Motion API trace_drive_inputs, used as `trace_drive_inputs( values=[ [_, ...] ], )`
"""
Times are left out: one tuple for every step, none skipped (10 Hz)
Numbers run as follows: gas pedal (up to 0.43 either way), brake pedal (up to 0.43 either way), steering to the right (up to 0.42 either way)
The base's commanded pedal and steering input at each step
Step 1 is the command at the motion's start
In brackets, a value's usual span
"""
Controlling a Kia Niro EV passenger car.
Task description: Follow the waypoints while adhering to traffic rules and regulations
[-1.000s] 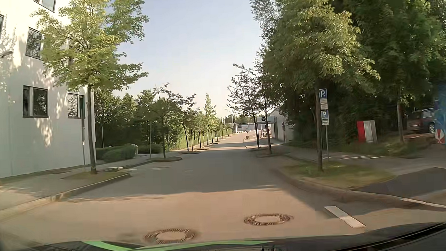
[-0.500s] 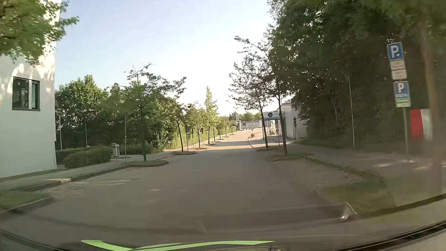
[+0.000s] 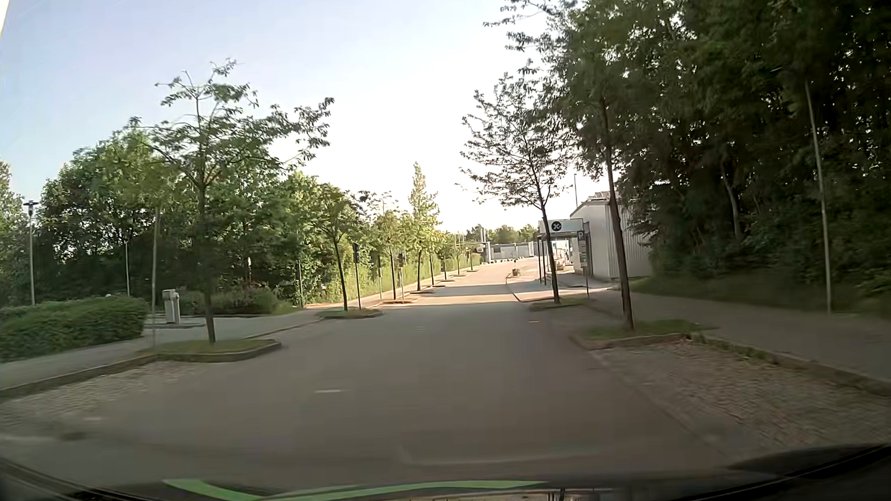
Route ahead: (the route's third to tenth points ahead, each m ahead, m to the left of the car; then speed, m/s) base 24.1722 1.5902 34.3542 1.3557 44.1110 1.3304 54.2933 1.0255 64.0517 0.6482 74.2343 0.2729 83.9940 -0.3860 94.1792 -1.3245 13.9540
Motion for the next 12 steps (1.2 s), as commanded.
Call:
trace_drive_inputs(
  values=[
    [0.079, 0.000, -0.003],
    [0.079, 0.000, -0.004],
    [0.079, 0.000, -0.004],
    [0.118, 0.000, -0.004],
    [0.118, 0.000, -0.004],
    [0.118, 0.000, -0.003],
    [0.118, 0.000, -0.003],
    [0.130, 0.000, -0.003],
    [0.130, 0.000, -0.003],
    [0.130, 0.000, -0.003],
    [0.130, 0.000, -0.003],
    [0.130, 0.000, -0.002]
  ],
)
